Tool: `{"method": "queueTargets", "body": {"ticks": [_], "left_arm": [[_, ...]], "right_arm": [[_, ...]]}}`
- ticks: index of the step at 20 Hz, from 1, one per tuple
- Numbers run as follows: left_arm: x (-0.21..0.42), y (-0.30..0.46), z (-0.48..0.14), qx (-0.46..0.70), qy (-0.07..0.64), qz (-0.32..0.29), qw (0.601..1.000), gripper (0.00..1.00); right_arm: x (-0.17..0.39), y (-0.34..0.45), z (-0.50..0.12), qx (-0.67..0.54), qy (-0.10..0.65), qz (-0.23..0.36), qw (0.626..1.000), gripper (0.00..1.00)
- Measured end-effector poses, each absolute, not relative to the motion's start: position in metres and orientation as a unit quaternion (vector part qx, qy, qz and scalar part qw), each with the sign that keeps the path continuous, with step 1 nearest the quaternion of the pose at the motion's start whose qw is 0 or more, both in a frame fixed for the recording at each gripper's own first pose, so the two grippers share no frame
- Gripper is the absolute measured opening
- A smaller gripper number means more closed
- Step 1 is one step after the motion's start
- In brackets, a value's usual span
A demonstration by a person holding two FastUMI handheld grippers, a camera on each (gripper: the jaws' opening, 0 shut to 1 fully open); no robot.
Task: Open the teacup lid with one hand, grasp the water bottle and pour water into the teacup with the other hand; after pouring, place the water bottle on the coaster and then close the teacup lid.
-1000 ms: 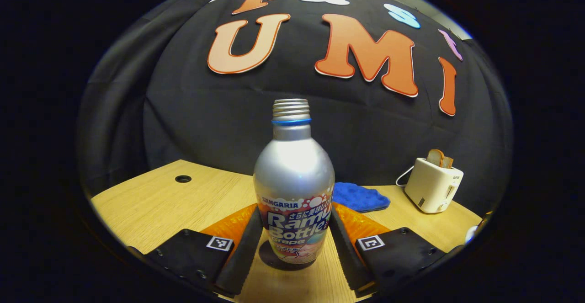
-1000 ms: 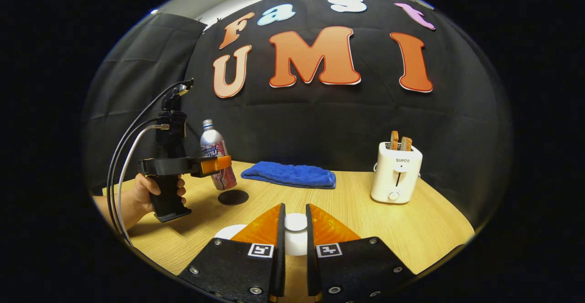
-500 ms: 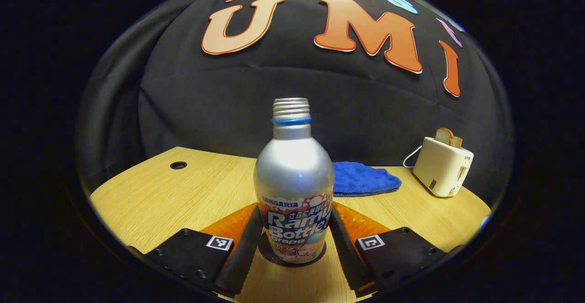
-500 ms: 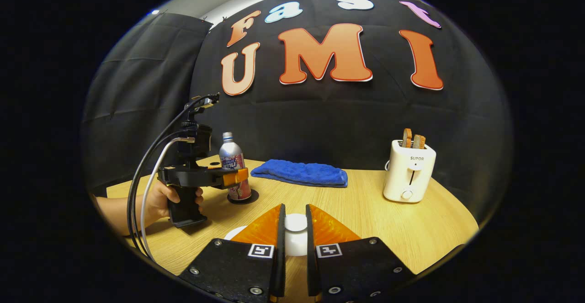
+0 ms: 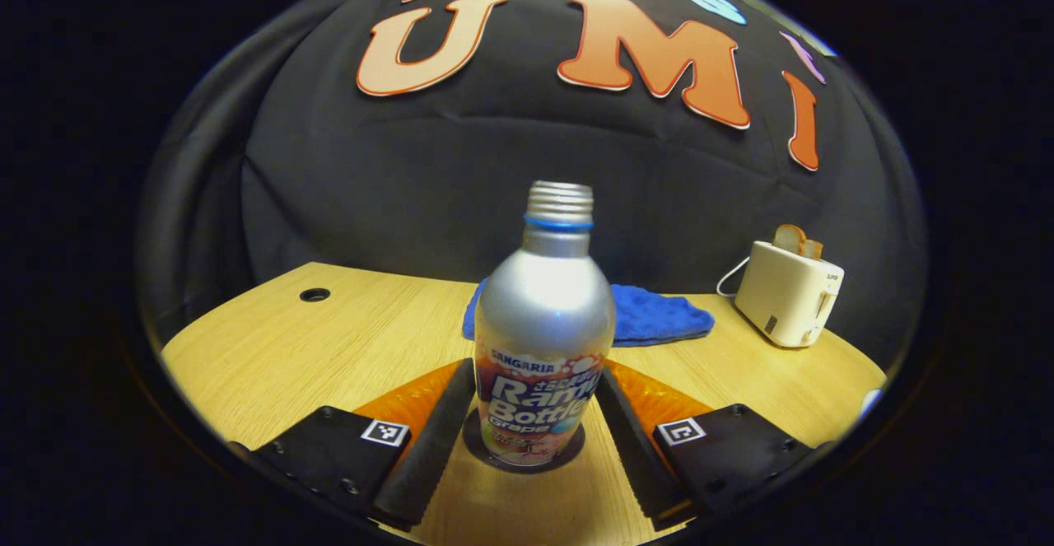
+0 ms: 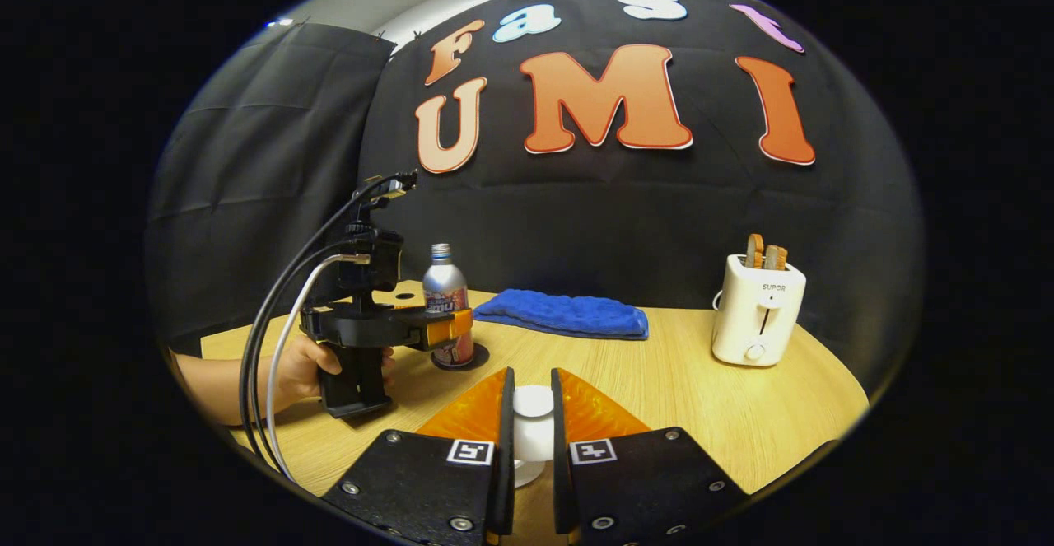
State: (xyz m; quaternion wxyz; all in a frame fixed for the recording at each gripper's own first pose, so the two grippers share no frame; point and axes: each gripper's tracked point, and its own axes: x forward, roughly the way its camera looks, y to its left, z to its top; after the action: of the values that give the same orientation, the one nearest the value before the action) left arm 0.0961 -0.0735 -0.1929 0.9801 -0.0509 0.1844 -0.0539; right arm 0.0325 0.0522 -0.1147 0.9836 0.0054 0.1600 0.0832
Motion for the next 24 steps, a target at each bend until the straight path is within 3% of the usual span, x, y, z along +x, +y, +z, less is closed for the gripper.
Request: {"method": "queueTargets", "body": {"ticks": [6, 7, 9, 24], "left_arm": [[0.079, -0.061, -0.173, -0.002, 0.146, -0.045, 0.988, 0.94], [0.075, -0.058, -0.170, 0.004, 0.141, -0.040, 0.989, 0.90], [0.065, -0.055, -0.162, 0.002, 0.128, -0.036, 0.991, 0.94], [0.002, -0.032, -0.118, -0.010, 0.086, -0.010, 0.996, 0.94]], "right_arm": [[0.035, 0.072, -0.119, 0.004, 0.160, 0.101, 0.982, 0.19], [0.036, 0.075, -0.121, 0.003, 0.161, 0.104, 0.981, 0.19], [0.036, 0.080, -0.126, -0.002, 0.167, 0.108, 0.980, 0.19], [0.035, 0.088, -0.168, -0.032, 0.201, 0.103, 0.974, 0.20]]}}
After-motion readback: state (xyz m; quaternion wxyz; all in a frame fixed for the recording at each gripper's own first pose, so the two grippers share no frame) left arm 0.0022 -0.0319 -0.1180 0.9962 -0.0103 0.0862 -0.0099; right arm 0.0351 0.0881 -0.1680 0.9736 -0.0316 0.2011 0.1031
